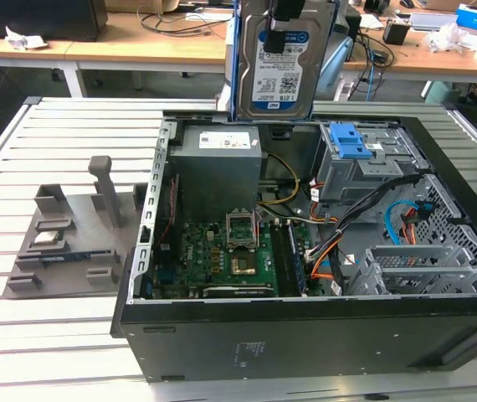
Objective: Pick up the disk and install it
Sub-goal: 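Pick up the disk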
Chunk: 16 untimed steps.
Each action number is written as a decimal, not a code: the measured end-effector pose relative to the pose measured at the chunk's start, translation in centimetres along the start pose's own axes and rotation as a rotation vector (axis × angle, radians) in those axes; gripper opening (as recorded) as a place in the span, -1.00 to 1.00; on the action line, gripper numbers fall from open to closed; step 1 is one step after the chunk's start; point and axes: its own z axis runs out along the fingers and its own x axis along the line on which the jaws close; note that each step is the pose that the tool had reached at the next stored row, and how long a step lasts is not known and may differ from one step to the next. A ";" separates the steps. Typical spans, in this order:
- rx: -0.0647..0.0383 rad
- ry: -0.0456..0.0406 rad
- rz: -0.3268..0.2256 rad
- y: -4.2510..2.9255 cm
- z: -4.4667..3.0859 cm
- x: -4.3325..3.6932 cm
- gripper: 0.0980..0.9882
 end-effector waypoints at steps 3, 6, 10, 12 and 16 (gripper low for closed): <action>0.000 0.0000 0.000 0.01 0.01 0.22 -0.41; 0.000 0.0000 0.000 0.02 0.02 0.51 -0.41; 0.000 0.0017 0.000 0.02 0.02 0.77 -0.41; 0.000 0.0017 0.000 0.03 0.03 0.95 -0.41; 0.000 0.0026 0.000 0.03 0.03 1.12 -0.41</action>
